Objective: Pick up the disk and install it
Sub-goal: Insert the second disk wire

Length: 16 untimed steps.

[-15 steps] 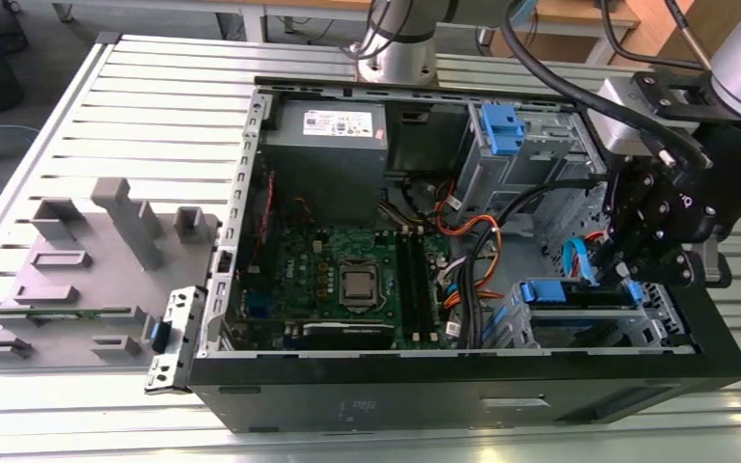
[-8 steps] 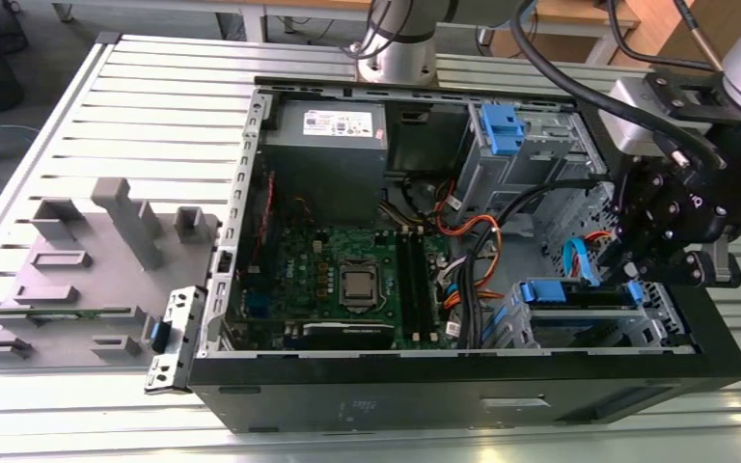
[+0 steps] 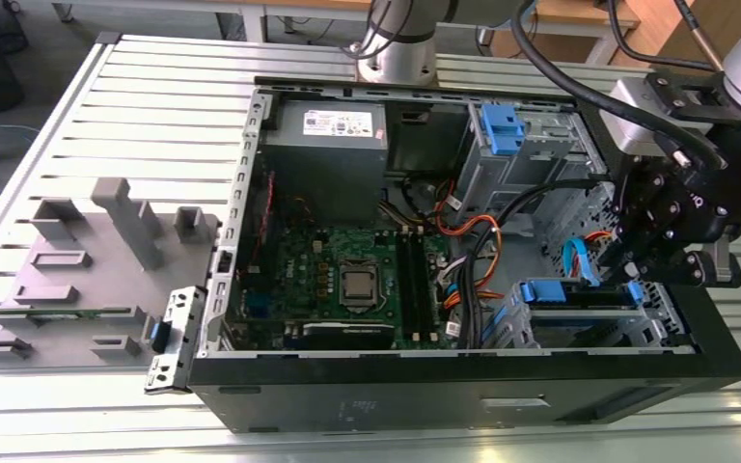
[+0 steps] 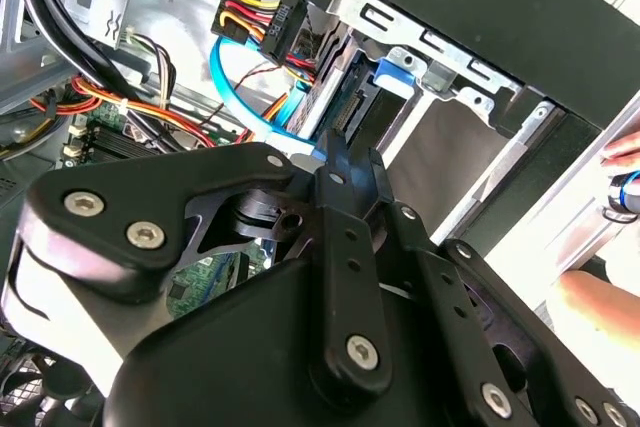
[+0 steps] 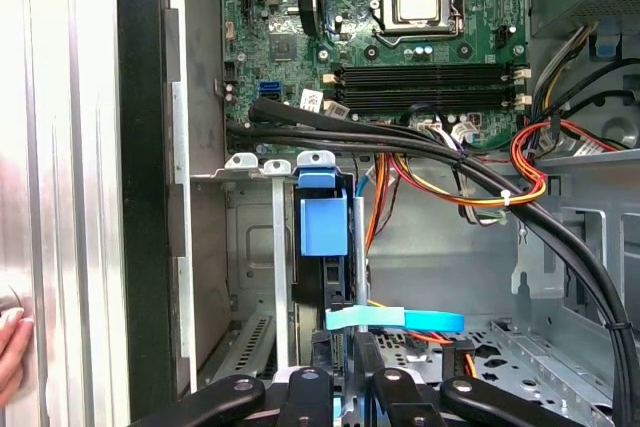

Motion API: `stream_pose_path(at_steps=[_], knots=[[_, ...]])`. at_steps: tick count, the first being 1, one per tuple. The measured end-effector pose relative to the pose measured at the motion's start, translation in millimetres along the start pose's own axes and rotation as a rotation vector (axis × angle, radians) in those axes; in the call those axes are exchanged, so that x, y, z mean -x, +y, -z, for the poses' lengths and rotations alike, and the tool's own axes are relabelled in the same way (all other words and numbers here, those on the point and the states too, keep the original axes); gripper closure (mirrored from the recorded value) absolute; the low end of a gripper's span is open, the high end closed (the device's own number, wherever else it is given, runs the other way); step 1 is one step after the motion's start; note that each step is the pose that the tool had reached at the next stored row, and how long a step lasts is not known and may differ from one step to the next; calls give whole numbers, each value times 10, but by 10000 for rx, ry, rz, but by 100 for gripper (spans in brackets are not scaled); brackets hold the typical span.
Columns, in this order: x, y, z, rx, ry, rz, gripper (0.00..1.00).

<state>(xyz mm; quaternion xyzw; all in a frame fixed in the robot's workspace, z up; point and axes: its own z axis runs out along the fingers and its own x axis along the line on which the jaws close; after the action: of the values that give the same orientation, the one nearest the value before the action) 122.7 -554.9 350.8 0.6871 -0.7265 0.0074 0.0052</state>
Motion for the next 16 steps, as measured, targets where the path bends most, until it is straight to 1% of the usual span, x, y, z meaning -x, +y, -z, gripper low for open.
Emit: stream_pose_path(at_steps=[4,12,16], knots=[[15,0,0,0,1,1,76],[122,3,-1,0,1,1,76],[161,5,-3,0,-3,0,76]])
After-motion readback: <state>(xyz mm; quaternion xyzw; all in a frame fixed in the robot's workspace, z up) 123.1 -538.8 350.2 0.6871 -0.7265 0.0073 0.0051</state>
